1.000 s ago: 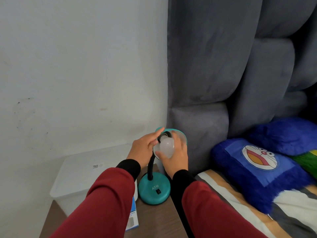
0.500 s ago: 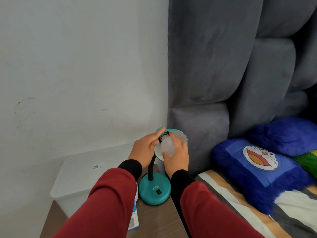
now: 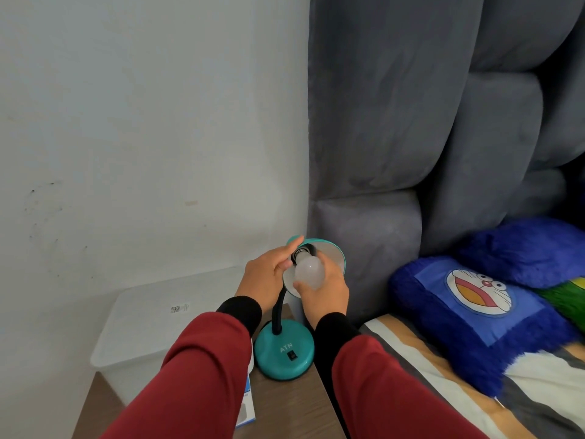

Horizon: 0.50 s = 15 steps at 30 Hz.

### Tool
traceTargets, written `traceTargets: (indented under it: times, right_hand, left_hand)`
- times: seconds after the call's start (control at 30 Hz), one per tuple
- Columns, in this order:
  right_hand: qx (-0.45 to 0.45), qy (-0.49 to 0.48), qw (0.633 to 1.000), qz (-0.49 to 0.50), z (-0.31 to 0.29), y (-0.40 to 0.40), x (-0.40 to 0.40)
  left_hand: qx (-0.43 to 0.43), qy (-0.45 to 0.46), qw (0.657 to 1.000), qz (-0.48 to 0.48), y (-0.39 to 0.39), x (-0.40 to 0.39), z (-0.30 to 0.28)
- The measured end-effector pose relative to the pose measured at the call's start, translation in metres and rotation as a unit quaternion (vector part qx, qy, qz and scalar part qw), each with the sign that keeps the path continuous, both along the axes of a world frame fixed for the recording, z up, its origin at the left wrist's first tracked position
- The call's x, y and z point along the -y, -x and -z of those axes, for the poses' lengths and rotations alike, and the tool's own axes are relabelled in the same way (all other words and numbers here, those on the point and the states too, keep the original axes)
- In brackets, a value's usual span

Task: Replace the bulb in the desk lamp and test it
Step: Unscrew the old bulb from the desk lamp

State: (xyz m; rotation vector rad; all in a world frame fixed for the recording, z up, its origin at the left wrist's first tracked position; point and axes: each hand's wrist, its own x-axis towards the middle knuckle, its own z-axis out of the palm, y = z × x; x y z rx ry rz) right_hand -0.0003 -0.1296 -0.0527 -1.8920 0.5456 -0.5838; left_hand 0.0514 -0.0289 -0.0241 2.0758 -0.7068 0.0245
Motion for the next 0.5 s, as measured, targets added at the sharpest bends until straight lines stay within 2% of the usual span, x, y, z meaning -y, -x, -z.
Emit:
traceTargets:
  times: [0.07, 0.17, 0.33, 0.43, 0.5]
  right_hand:
    - [0.005, 0.015, 1.000, -0.009, -0.0019, 0.0001, -0.0001]
    - [-0.006, -0.024, 1.000, -0.007, -0.0040, -0.0007, 0.0003]
    - [-0.009, 0.041, 0.999, -0.023, -0.0020, 0.0009, 0.0000]
    - [-0.031, -0.004, 0.999, -0.016, -0.0028, 0.0019, 0.0003]
    - [-0.041, -0.001, 0.999, -0.018, -0.0028, 0.0022, 0.0012]
  left_hand:
    - [-0.006, 0.009, 1.000, 0.002, -0.0007, 0.0001, 0.0007]
    - [-0.009, 0.012, 1.000, 0.000, -0.0025, 0.0010, 0.0027]
    - [-0.005, 0.008, 1.000, -0.003, -0.0029, 0.0012, 0.0029]
    - [-0.002, 0.006, 1.000, -0.005, -0.0031, 0.0013, 0.0030]
    - [-0.001, 0.007, 1.000, -0.005, -0.0032, 0.0014, 0.0034]
